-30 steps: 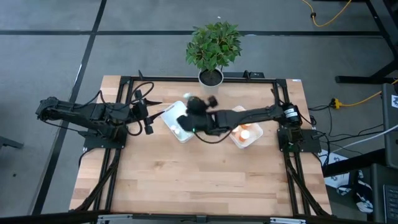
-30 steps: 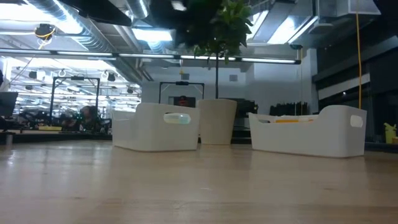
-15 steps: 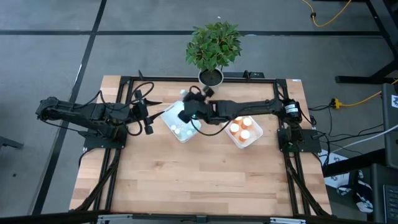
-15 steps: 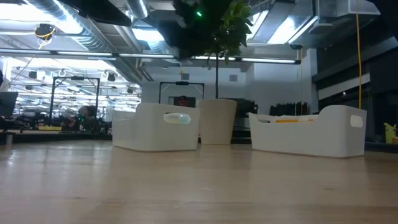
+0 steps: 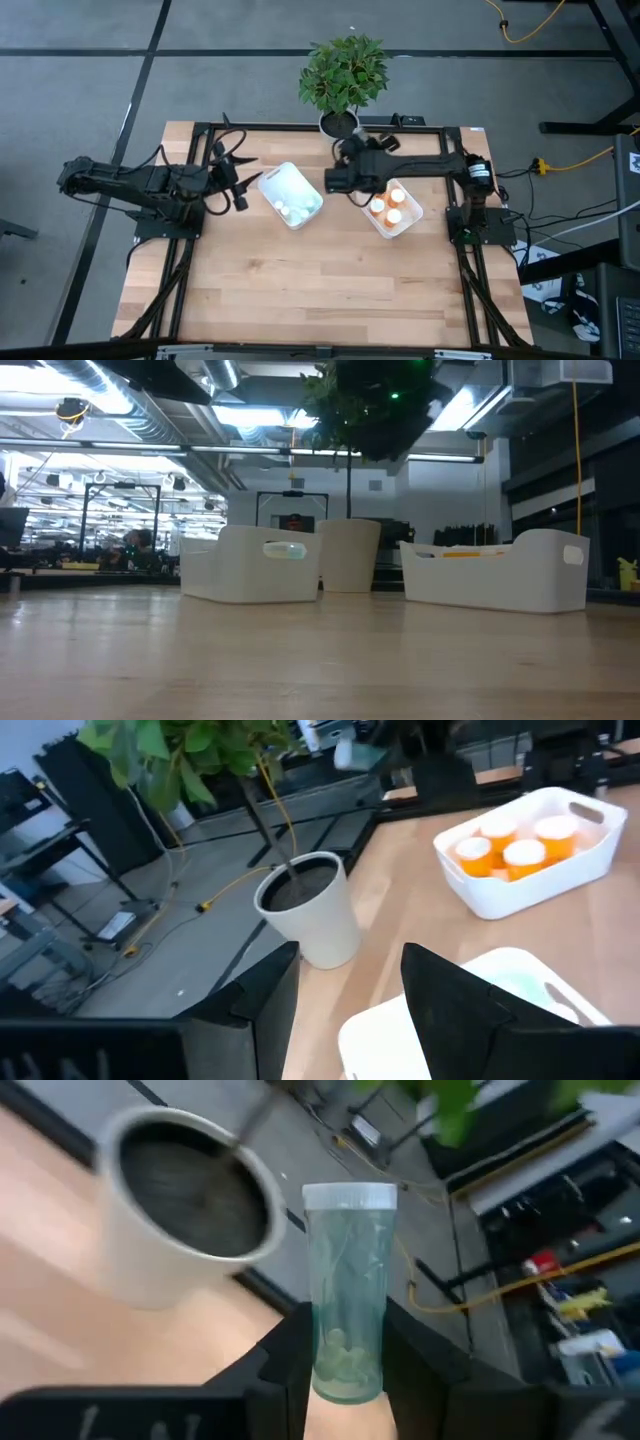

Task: Pick and place medicine bottles into bin by pill shape (circle, oval)
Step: Put the blue pill bottle into the left white bin

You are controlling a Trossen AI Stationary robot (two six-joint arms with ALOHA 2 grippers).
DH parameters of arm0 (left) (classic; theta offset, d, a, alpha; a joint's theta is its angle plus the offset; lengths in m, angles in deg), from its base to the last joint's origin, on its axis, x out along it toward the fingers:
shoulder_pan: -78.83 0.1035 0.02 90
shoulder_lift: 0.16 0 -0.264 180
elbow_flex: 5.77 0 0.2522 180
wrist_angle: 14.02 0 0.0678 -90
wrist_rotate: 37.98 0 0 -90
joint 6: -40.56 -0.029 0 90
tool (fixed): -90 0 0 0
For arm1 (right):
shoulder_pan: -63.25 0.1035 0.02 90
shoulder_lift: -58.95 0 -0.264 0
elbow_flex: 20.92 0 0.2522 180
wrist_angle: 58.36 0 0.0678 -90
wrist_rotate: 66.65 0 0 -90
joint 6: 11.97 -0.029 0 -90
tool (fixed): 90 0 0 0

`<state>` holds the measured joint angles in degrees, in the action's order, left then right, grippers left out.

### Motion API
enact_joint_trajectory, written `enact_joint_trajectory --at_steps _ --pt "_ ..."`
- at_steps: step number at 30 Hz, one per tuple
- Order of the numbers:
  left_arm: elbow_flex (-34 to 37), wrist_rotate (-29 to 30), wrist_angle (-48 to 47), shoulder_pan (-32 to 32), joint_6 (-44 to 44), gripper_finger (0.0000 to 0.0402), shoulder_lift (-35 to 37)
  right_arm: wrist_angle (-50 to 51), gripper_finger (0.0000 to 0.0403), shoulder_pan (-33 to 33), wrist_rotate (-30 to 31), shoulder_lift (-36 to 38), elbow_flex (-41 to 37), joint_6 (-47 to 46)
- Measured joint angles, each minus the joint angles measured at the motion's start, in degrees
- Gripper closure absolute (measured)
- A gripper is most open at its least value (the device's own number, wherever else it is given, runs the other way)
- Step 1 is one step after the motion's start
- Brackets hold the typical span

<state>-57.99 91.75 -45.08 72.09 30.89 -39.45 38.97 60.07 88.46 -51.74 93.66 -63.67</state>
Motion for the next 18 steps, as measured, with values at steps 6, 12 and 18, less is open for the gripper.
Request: enact_joint_trajectory --at_steps 6,12,18 --pt "0.0 0.1 -0.1 1.7 0.1 0.0231 0.0 6.3 0.0299 -4.0 -4.6 3.5 0.0 2.5" --pt "0.0 0.1 -0.2 2.4 0.5 0.0231 0.0 6.1 0.0299 -6.6 -19.8 8.0 -2.0 6.9" --pt "0.0 0.1 -0.2 2.4 0.5 0.0231 0.0 -4.7 0.0299 -5.5 -39.9 12.6 -8.7 10.5"
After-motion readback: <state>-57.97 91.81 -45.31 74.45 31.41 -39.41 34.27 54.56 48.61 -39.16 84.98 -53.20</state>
